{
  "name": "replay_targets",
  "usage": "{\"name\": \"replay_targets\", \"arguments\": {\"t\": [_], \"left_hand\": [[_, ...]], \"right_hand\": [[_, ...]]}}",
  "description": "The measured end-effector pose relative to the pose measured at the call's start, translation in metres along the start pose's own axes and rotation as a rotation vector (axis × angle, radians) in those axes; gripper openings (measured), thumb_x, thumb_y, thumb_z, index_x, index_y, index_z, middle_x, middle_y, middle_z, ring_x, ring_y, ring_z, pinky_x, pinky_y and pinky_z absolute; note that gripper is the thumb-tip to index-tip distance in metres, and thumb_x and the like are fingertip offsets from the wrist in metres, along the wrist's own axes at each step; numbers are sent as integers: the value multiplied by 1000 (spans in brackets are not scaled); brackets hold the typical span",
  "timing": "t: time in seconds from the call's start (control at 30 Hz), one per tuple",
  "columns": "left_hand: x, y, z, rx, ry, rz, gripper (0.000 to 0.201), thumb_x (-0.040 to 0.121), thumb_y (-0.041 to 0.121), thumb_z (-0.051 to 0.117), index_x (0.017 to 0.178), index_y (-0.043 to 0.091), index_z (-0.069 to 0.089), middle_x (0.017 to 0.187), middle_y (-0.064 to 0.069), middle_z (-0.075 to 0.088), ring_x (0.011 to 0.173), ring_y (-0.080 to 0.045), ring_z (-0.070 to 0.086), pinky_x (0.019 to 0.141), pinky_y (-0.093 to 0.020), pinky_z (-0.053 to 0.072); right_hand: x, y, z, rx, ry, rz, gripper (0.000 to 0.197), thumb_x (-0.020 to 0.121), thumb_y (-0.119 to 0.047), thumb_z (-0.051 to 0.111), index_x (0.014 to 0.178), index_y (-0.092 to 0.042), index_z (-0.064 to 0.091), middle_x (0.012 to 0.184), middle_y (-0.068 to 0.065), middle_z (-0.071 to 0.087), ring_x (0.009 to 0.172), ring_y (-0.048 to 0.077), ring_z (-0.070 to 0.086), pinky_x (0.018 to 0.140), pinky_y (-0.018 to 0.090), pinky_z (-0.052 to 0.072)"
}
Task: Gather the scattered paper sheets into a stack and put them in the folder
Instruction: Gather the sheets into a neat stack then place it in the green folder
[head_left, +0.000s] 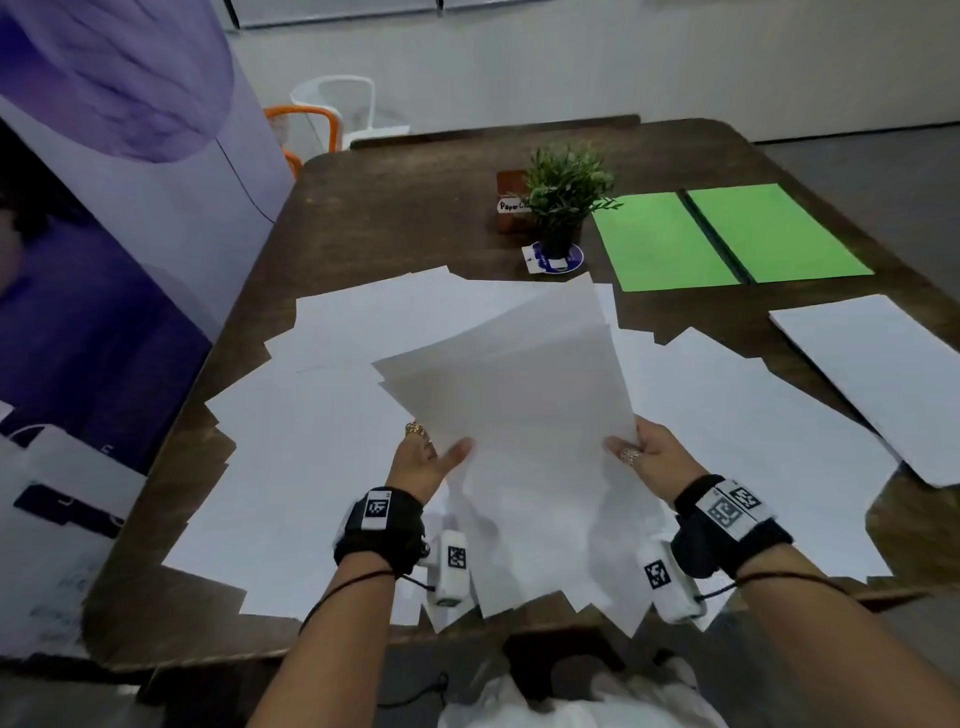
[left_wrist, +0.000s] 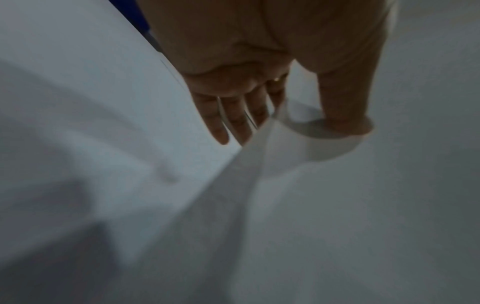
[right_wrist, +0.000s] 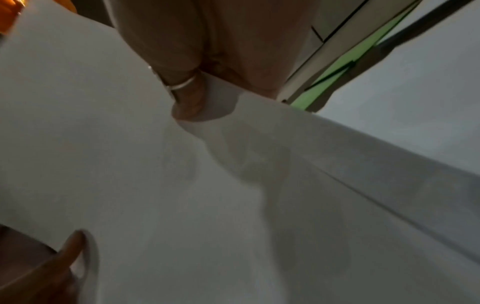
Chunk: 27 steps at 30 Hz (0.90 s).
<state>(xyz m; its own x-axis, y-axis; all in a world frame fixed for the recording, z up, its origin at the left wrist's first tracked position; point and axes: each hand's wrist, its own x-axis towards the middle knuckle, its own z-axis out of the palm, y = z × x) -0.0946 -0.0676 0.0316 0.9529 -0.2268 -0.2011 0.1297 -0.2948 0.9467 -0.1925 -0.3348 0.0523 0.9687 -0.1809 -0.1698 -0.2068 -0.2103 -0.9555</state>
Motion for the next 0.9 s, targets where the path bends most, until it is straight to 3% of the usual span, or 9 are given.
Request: {"name": "replay_targets", "arguments": {"t": [0.07,0.17,0.23,0.3,0.43,0.53,0.67,0.73,0.9], "left_hand": [[5,18,19,40,25,122,51,71,48,70,108,17,55,106,-6,67,101,-22,63,87,-28,48],[-2,56,54,-34,138,247,14,87,33,62,84,22,53,85,-6,63,78,-18,61,75,-30,49],[-9,76,75,18,248,352,29,93,27,56,71,8,55,64,0,53,59,-11,52,61,-20,43],[-12,88,96,48,297,446,34,94,23,54,87,-9,60,75,2,56,69,-13,56,64,-2,37],[-18,101,125,-15,268,538,49,89,38,54,122,2,50,110,0,60,97,-3,57,82,-3,38],[-18,98,140,-107,254,528,49,83,40,65,120,14,45,108,7,58,100,3,56,78,-1,38],[-11,100,158,-72,272,503,32,89,35,59,111,23,39,100,4,59,93,-17,60,74,-16,46],[-10,111,165,-78,266,510,28,91,34,54,110,24,37,99,3,58,90,-17,60,72,-13,46],[-8,115,178,-127,226,497,35,88,28,61,111,26,35,102,9,58,93,1,59,72,-5,45]], "right_hand": [[-1,-13,-16,3,71,-44,21,95,-4,49,112,-13,54,109,6,63,96,15,60,81,17,50],[-4,-33,-35,10,248,-147,17,94,-5,50,108,-13,56,103,6,63,94,17,60,77,18,48],[-6,-43,-47,1,371,-221,17,94,-7,51,108,-13,57,105,11,62,96,19,58,80,25,46],[-9,-48,-58,7,460,-283,22,93,-6,53,115,-9,57,110,13,61,97,18,58,82,20,48],[-18,-44,-76,55,485,-308,49,83,-2,66,119,-16,36,108,-10,55,92,-14,56,76,0,41],[-22,-22,-88,112,481,-243,60,76,-2,73,115,-18,30,115,-4,51,102,-3,55,87,14,44],[-19,-5,-100,101,492,-188,43,87,1,59,115,-20,34,105,-13,55,99,9,58,85,19,47],[-14,-5,-105,57,507,-187,37,91,1,52,116,-19,34,101,-15,57,98,16,58,88,27,48],[-10,-2,-113,110,510,-166,43,89,10,49,118,-15,31,107,-11,54,97,1,58,87,20,48]]}}
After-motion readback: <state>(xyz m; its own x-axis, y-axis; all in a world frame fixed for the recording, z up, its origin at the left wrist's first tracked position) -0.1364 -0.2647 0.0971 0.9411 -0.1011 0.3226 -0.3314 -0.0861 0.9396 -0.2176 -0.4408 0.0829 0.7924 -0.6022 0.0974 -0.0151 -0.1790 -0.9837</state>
